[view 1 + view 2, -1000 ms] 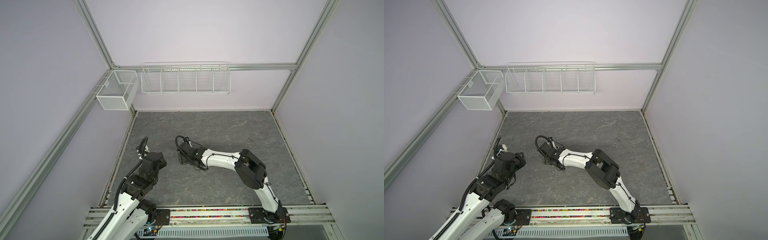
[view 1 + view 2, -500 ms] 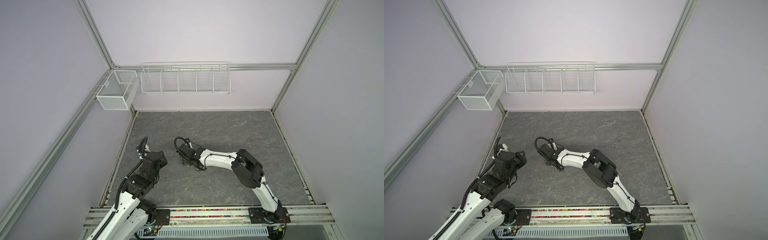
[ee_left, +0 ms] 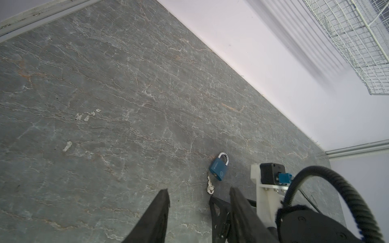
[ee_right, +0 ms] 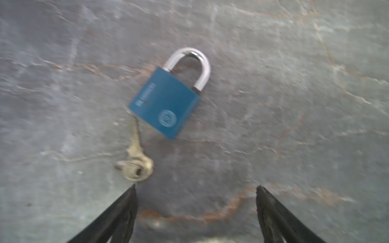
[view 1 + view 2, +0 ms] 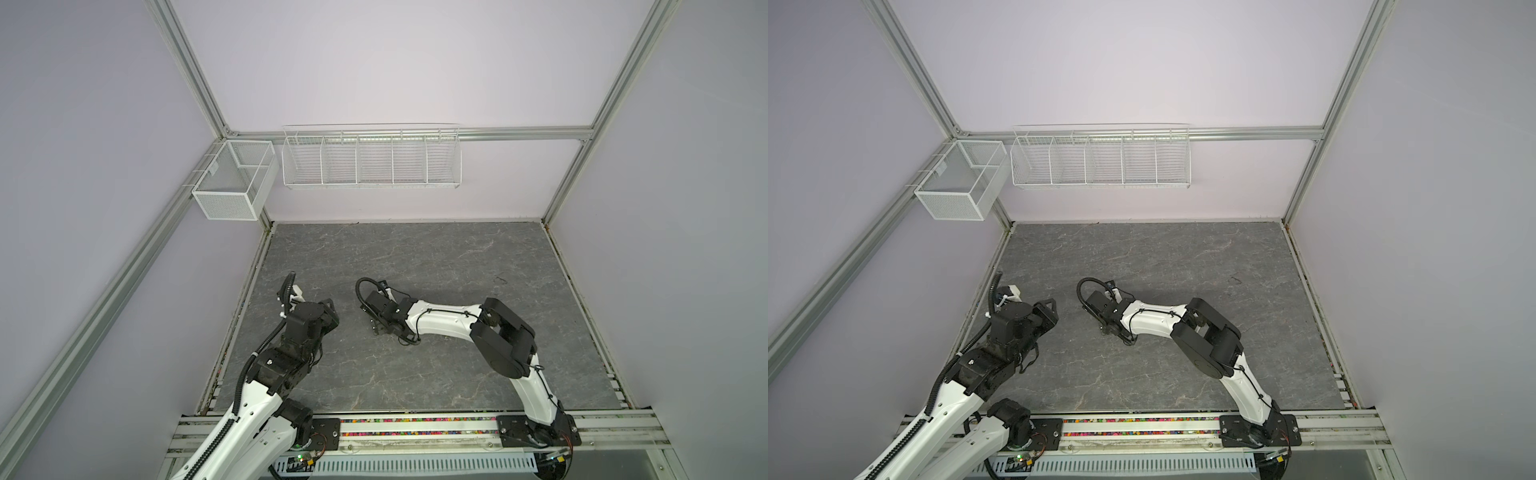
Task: Unlock with the key
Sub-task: 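Lower the open right gripper over the brass key beside the larger padlock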
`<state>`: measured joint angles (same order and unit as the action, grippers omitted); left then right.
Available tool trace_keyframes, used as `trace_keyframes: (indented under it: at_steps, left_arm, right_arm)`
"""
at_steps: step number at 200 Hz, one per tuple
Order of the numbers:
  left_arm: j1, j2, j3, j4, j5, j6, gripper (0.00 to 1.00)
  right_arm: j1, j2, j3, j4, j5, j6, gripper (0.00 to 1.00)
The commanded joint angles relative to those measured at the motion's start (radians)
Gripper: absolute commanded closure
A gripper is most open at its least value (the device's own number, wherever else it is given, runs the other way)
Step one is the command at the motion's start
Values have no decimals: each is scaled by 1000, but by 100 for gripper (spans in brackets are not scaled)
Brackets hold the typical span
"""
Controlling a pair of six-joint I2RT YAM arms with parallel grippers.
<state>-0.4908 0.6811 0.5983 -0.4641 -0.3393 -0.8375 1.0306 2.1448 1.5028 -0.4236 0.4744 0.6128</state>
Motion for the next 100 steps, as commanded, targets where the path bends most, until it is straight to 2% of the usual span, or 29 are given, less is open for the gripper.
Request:
trace_keyframes:
  at_steps: [1, 39, 100]
  left_arm:
    - [8, 3, -11, 18, 12, -12, 53]
    - [8, -2, -11, 18, 2, -4, 53]
    - [7, -1, 12, -5, -9, 54, 51]
  right_arm:
    - [-16, -56, -37, -22, 11, -13, 11]
    - [-3, -75, -25, 0, -65, -16, 11]
    - [0, 41, 126, -35, -26, 44, 11]
